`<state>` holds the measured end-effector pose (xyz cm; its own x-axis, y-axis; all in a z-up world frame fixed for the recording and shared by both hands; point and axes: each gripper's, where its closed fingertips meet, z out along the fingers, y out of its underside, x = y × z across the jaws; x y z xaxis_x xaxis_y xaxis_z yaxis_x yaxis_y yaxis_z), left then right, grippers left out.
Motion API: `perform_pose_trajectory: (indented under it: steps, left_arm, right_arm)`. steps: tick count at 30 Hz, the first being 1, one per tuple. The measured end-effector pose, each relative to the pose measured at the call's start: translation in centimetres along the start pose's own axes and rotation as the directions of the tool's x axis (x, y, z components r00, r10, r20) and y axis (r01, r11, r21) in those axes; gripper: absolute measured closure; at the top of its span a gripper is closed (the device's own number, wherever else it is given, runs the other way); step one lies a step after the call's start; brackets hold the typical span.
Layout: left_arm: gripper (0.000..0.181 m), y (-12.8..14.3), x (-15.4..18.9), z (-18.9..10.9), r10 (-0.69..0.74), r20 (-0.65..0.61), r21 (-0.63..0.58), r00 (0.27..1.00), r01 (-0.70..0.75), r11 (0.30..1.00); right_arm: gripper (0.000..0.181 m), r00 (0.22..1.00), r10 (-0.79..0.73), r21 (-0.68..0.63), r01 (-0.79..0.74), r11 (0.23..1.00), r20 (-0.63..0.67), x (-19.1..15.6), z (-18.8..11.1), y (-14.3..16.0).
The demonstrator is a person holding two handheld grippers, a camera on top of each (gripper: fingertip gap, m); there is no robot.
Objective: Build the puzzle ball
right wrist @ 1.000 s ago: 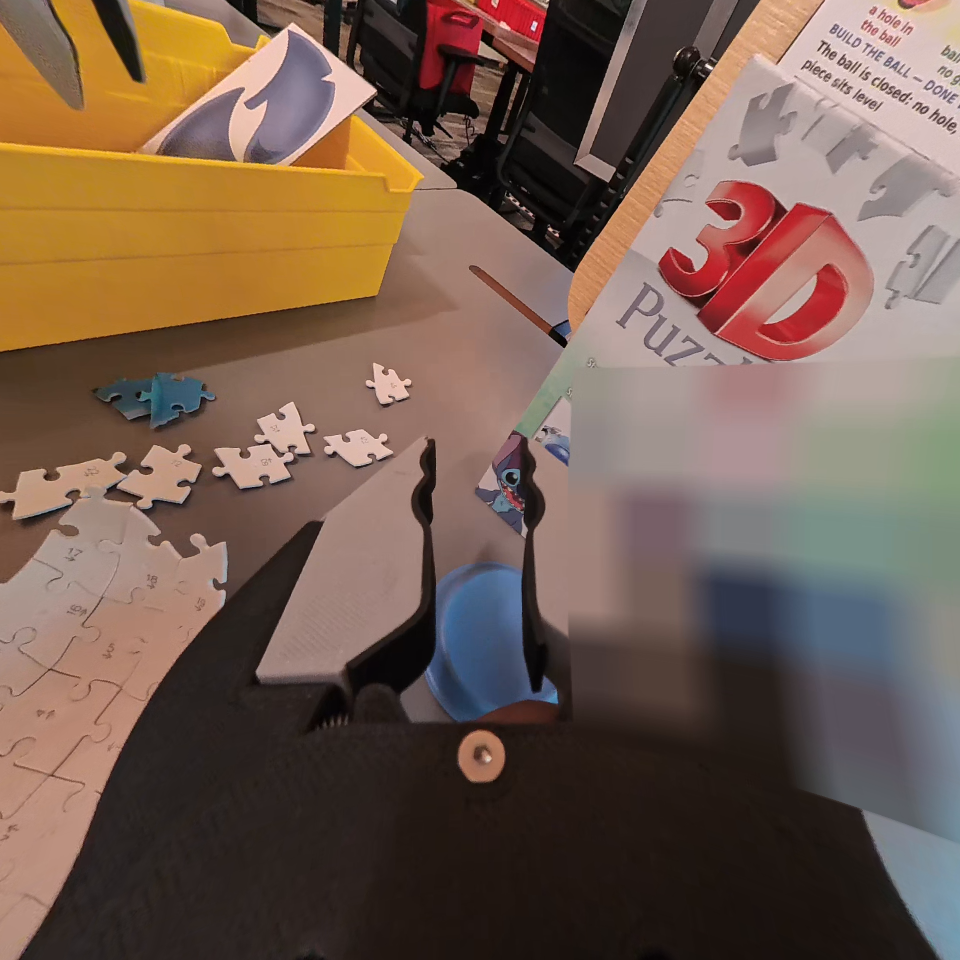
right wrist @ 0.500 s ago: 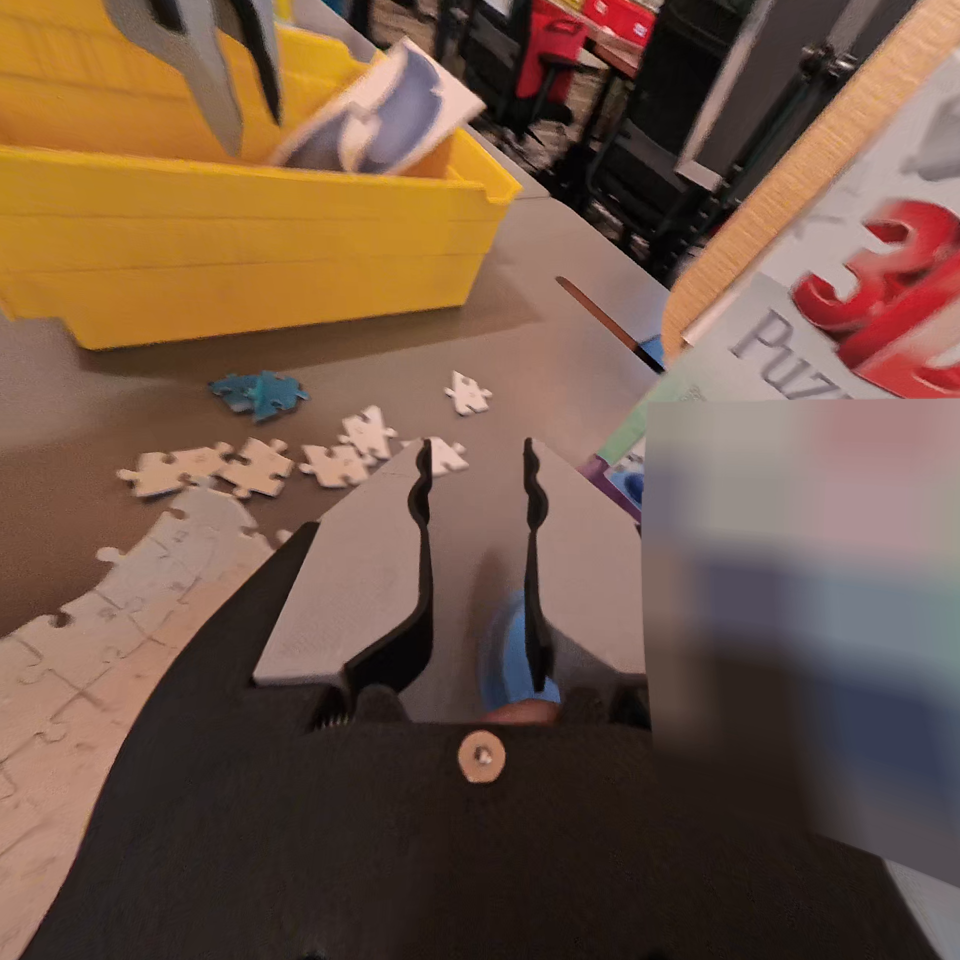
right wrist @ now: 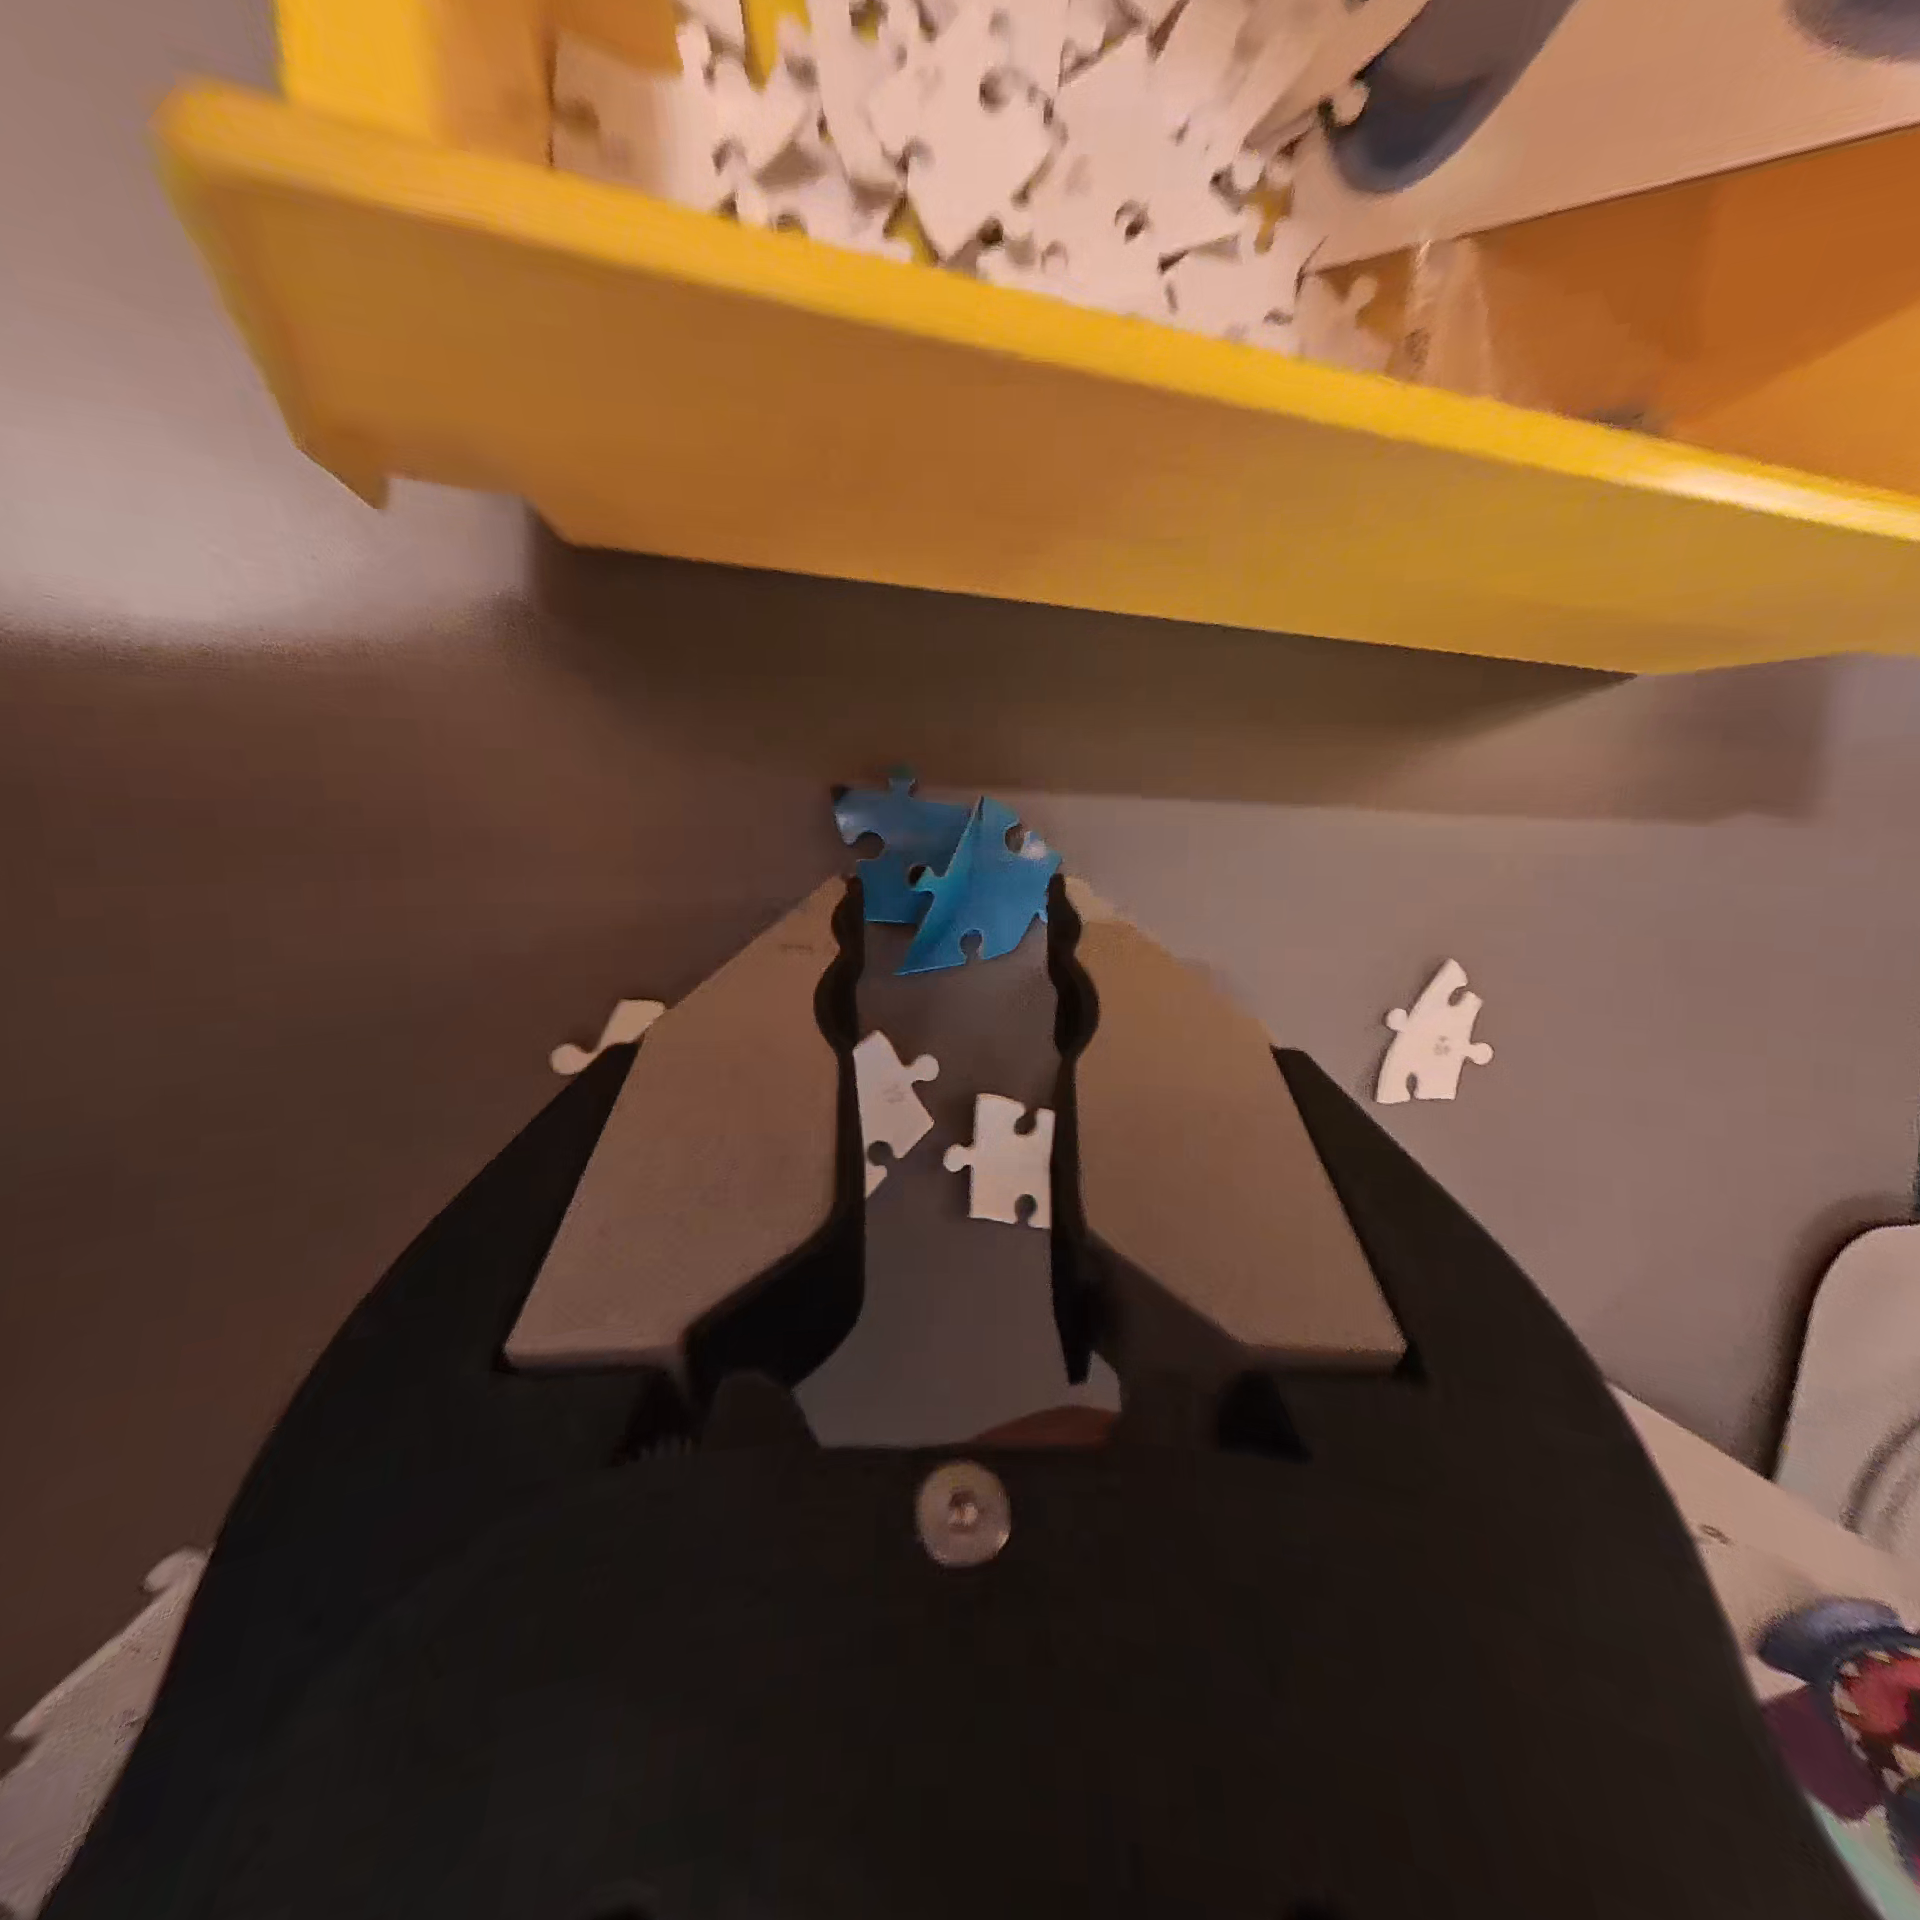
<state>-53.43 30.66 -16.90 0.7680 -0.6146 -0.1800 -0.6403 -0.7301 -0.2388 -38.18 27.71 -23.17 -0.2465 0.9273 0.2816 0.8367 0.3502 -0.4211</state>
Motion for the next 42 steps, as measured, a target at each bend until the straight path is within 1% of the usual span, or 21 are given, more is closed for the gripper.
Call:
perform_pose_trajectory:
  steps: [2, 4, 5, 8, 9, 10, 14, 16, 17, 18, 19, 22, 24, 27, 31, 33, 35, 37, 39, 40, 42]
  left_arm:
    - [0.135, -0.2, 0.2, -0.3, 0.009, 0.002, 0.012, 1.0, -0.009, 1.0]
    - [0.135, -0.3, 0.4, -0.5, 0.019, 0.001, 0.017, 1.0, -0.019, 1.0]
    - [0.135, -0.3, 0.4, -0.5, 0.021, 0.001, 0.017, 1.0, -0.021, 1.0]
    - [0.135, -0.2, 0.5, -0.6, 0.026, 0.0, 0.018, 1.0, -0.026, 1.0]
    - [0.135, -0.2, 0.4, -0.7, 0.025, 0.003, 0.018, 1.0, -0.025, 1.0]
    - [0.135, -0.1, 0.4, -0.8, 0.023, 0.005, 0.02, 1.0, -0.023, 1.0]
    - [0.136, -0.2, 0.3, -1.3, 0.017, 0.007, 0.038, 1.0, -0.017, 0.999]
    - [0.136, -0.2, 0.4, -1.3, 0.02, 0.004, 0.037, 1.0, -0.02, 0.999]
    - [0.136, -0.1, 0.4, -1.2, 0.023, 0.004, 0.033, 1.0, -0.023, 0.999]
    - [0.135, -0.1, 0.5, -1.2, 0.026, 0.005, 0.029, 1.0, -0.026, 0.999]
    - [0.136, 0.0, 0.5, -1.2, 0.027, 0.007, 0.029, 1.0, -0.028, 0.999]
    - [0.136, -0.1, 0.3, -1.4, 0.019, 0.008, 0.038, 1.0, -0.02, 0.999]
    - [0.136, -0.2, 0.3, -1.4, 0.016, 0.005, 0.044, 1.0, -0.016, 0.999]
    - [0.136, -0.1, 0.4, -1.2, 0.024, 0.008, 0.032, 1.0, -0.025, 0.999]
    - [0.136, -0.1, 0.4, -1.2, 0.025, 0.008, 0.033, 1.0, -0.025, 0.999]
    - [0.136, -0.1, 0.4, -1.3, 0.022, 0.008, 0.035, 1.0, -0.023, 0.999]
    - [0.136, -0.1, 0.5, -1.3, 0.023, 0.006, 0.034, 1.0, -0.024, 0.999]
    - [0.136, -0.1, 0.5, -1.3, 0.027, 0.008, 0.032, 1.0, -0.027, 0.999]
    - [0.136, -0.1, 0.5, -1.3, 0.027, 0.008, 0.033, 1.0, -0.027, 0.999]
    - [0.137, -0.1, 0.5, -1.3, 0.025, 0.008, 0.035, 1.0, -0.026, 0.999]
    - [0.137, -0.2, 0.6, -1.3, 0.025, 0.007, 0.036, 1.0, -0.026, 0.999]
  right_arm:
    - [0.15, 0.999, -0.038, -0.053, 0.037, 0.998, -0.009, 0.2, 0.8, 0.6]
    - [0.157, 0.998, -0.054, -0.058, 0.055, 0.997, 0.017, -0.1, 1.0, 0.5]
    - [0.164, 0.998, -0.063, -0.072, 0.064, 0.995, 0.021, -0.1, 1.0, 0.5]
    - [0.172, 0.996, -0.086, -0.108, 0.085, 0.991, -0.002, 0.4, 1.1, 0.9]
    - [0.179, 0.997, -0.071, -0.107, 0.072, 0.992, 0.012, 0.4, 0.9, 1.0]
    - [0.181, 0.998, -0.047, -0.093, 0.05, 0.994, 0.038, 0.2, 0.6, 0.8]
    - [0.181, 0.984, 0.108, -0.012, -0.108, 0.994, 0.144, 0.6, -0.7, 0.1]
    - [0.181, 0.973, 0.154, 0.006, -0.157, 0.988, 0.169, 1.1, -0.6, 0.2]
    - [0.18, 0.975, 0.15, 0.008, -0.154, 0.988, 0.166, 1.2, -0.4, 0.4]
    - [0.163, 0.98, 0.133, 0.011, -0.136, 0.991, 0.149, 1.3, -0.2, 0.5]
    - [0.153, 0.986, 0.108, 0.015, -0.11, 0.994, 0.126, 1.3, 0.0, 0.6]
    - [0.15, 0.997, 0.037, 0.024, -0.039, 0.999, 0.07, 1.3, 0.3, 0.6]
    - [0.15, 0.999, 0.002, -0.008, -0.001, 1.0, 0.037, 1.6, 0.8, 1.0]
    - [0.167, 0.998, -0.034, -0.005, 0.035, 0.999, 0.055, 1.2, 1.4, 0.9]
    - [0.177, 0.997, -0.075, -0.004, 0.075, 0.997, 0.003, 1.7, 1.3, 0.8]
    - [0.179, 0.999, -0.009, 0.022, 0.008, 1.0, 0.048, 1.6, 0.9, 0.5]
    - [0.181, 0.989, 0.076, 0.061, -0.084, 0.995, 0.126, 1.5, 0.3, 0.0]
    - [0.181, 0.96, 0.175, 0.071, -0.194, 0.978, 0.218, 1.5, -0.3, -0.2]
    - [0.181, 0.925, 0.272, 0.06, -0.298, 0.953, 0.266, 2.0, -0.4, -0.2]
    - [0.181, 0.913, 0.313, 0.044, -0.335, 0.941, 0.263, 2.6, -0.1, 0.2]
    - [0.181, 0.914, 0.348, 0.015, -0.359, 0.933, 0.209, 3.9, 0.7, 1.2]
